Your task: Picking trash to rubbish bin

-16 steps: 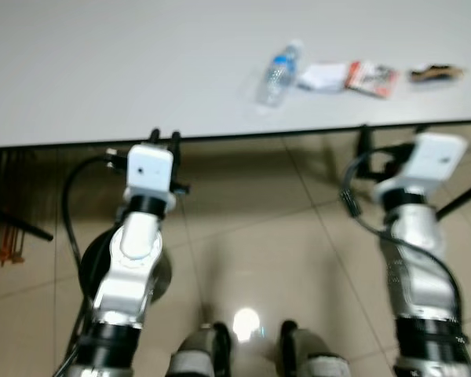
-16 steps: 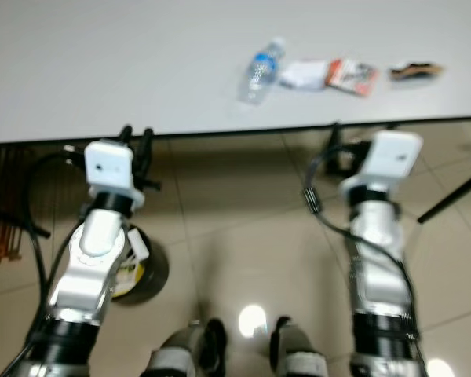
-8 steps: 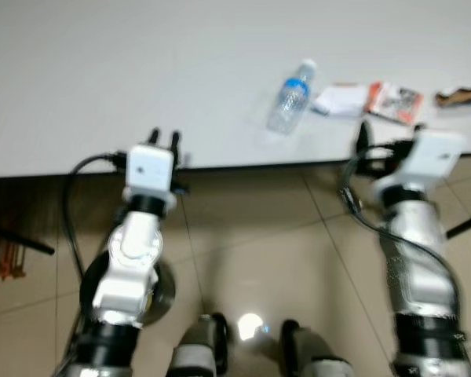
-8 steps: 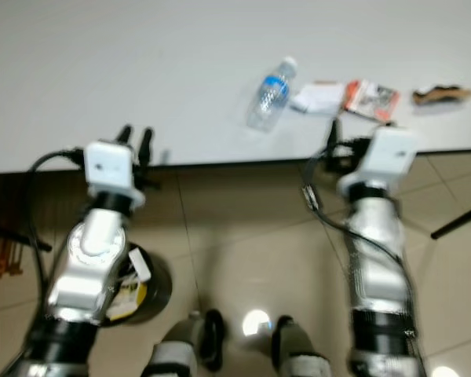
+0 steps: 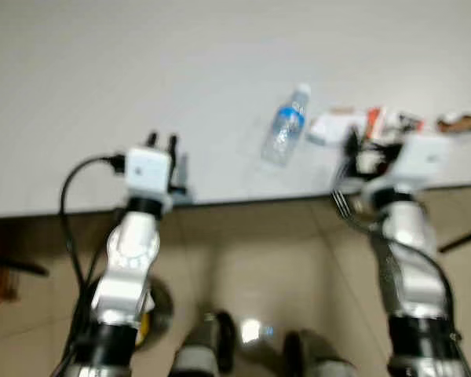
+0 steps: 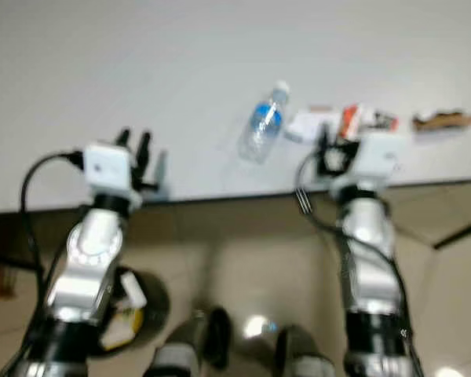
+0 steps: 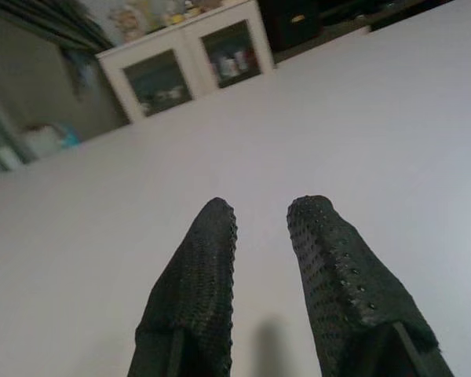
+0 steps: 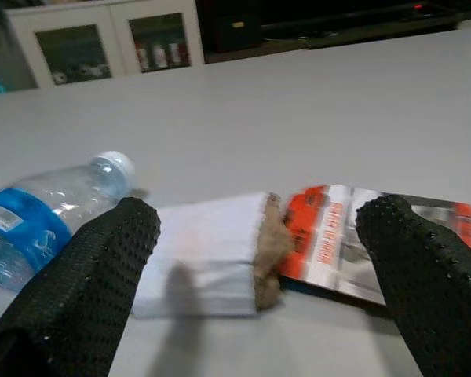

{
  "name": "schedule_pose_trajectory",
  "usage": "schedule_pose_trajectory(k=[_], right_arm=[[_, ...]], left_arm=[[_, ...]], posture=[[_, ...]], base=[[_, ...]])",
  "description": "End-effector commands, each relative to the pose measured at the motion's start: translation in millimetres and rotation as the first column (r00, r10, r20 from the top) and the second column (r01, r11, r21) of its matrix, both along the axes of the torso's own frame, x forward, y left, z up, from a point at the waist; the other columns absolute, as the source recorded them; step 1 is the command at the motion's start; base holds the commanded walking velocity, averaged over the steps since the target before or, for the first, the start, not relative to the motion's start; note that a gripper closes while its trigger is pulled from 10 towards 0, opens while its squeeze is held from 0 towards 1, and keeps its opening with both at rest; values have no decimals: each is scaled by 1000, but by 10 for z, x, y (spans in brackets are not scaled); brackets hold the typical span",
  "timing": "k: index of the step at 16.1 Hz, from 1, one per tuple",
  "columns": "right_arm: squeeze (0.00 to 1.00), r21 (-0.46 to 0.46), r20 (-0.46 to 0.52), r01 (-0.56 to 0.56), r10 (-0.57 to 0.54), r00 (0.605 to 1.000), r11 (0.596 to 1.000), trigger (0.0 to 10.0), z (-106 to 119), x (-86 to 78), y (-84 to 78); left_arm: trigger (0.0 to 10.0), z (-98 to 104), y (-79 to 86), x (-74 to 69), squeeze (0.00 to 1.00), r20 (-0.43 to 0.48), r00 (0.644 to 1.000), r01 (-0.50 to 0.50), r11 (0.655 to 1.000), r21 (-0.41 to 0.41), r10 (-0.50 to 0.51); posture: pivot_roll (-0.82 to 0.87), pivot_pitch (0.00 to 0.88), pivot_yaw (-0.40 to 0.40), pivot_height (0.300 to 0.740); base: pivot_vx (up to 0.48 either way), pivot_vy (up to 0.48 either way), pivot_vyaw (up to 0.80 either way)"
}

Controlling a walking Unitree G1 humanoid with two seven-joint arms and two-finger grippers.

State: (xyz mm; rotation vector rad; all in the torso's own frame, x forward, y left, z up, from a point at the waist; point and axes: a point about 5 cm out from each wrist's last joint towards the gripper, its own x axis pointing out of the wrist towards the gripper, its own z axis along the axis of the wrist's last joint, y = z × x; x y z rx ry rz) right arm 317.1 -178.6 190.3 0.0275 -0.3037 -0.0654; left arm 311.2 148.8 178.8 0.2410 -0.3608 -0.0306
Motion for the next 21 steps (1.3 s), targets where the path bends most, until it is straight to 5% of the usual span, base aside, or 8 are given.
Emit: schedule_pose_trajectory(k=[1, 11, 21], right_arm=[[0, -2, -4, 29, -29, 1000, 1000, 10000, -12, -24, -78], [0, -8, -14, 26, -26, 1000, 1000, 10000, -30, -15, -78], [0, -17, -28, 19, -19, 999, 1000, 10000, -54, -21, -69]], left_arm=[[10000, -22, -32, -14, 0, -10, 1000, 16, 1000, -2, -16], [10000, -76, -69, -12, 0, -34, 999, 38, 999, 3, -38], [10000, -95, -75, -20, 0, -42, 999, 36, 999, 17, -35]], posture=[[45, 284, 99, 740], [47, 293, 97, 740], [47, 296, 93, 740]], base=[[352, 0, 0], [31, 0, 0], [0, -342, 0]])
